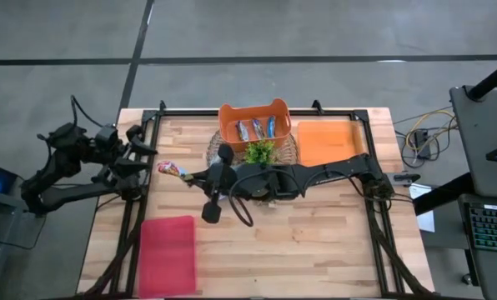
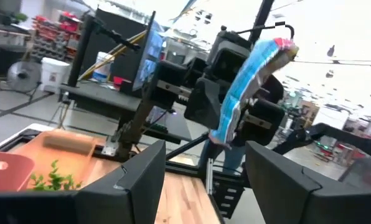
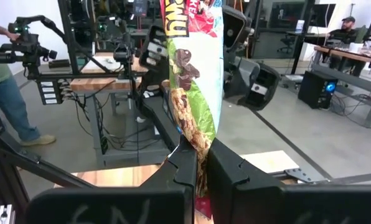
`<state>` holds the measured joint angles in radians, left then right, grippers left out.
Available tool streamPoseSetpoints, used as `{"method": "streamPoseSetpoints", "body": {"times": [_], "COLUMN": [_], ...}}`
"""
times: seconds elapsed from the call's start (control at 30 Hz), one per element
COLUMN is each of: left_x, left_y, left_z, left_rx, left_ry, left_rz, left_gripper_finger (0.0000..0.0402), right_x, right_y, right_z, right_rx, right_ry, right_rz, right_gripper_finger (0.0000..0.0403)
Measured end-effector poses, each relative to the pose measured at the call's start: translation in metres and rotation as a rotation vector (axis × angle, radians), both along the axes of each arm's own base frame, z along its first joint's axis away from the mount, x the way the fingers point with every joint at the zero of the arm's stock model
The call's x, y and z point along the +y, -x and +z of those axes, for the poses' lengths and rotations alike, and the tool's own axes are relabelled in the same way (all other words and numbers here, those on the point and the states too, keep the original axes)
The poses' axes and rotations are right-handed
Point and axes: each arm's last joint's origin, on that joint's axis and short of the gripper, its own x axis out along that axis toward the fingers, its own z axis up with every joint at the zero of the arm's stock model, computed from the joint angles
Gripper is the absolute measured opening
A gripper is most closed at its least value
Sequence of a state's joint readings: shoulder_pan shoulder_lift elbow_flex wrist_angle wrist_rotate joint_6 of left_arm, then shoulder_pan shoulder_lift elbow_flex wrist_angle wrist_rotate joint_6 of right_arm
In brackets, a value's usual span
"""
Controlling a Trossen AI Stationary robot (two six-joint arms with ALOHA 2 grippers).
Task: Pick and place Granola Bars by type
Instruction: Put the red granola bar into the pink bin
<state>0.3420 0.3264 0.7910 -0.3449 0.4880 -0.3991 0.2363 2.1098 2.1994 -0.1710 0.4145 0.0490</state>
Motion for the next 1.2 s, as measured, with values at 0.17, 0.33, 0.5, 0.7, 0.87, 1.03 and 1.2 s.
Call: {"method": "streamPoseSetpoints", "body": {"times": [0.17, 0.33, 0.5, 0.7, 0.87, 1.03, 1.2], "left_x": [-0.001, 0.002, 0.004, -0.003, -0.018, -0.036, -0.051], "left_y": [0.005, -0.002, -0.017, -0.037, -0.049, -0.053, -0.052], "left_z": [0.009, 0.012, 0.015, 0.016, 0.011, 0.013, 0.015], "left_rx": [-0.015, 0.015, 0.059, 0.071, 0.109, 0.092, 0.071], "left_ry": [0.018, 0.054, 0.064, 0.027, -0.025, -0.106, -0.132], "left_rz": [0.032, 0.032, 0.001, -0.007, 0.031, 0.101, 0.14], "left_gripper_finger": [0.0202, 0.0202, 0.0199, 0.0194, 0.0194, 0.0194, 0.0194], "right_x": [0.0, 0.0, 0.0, 0.001, 0.002, 0.002, 0.003], "right_y": [0.0, 0.0, 0.0, 0.001, 0.002, 0.003, 0.003], "right_z": [0.0, 0.0, 0.0, 0.001, 0.002, 0.003, 0.003], "right_rx": [0.001, 0.003, 0.004, 0.003, 0.001, -0.001, 0.0], "right_ry": [-0.004, -0.005, -0.003, 0.0, -0.002, 0.001, 0.003], "right_rz": [0.0, 0.001, 0.005, 0.012, 0.034, 0.054, 0.064], "right_gripper_finger": [0.0008, 0.0008, 0.0008, 0.0008, 0.0008, 0.0008, 0.0008]}}
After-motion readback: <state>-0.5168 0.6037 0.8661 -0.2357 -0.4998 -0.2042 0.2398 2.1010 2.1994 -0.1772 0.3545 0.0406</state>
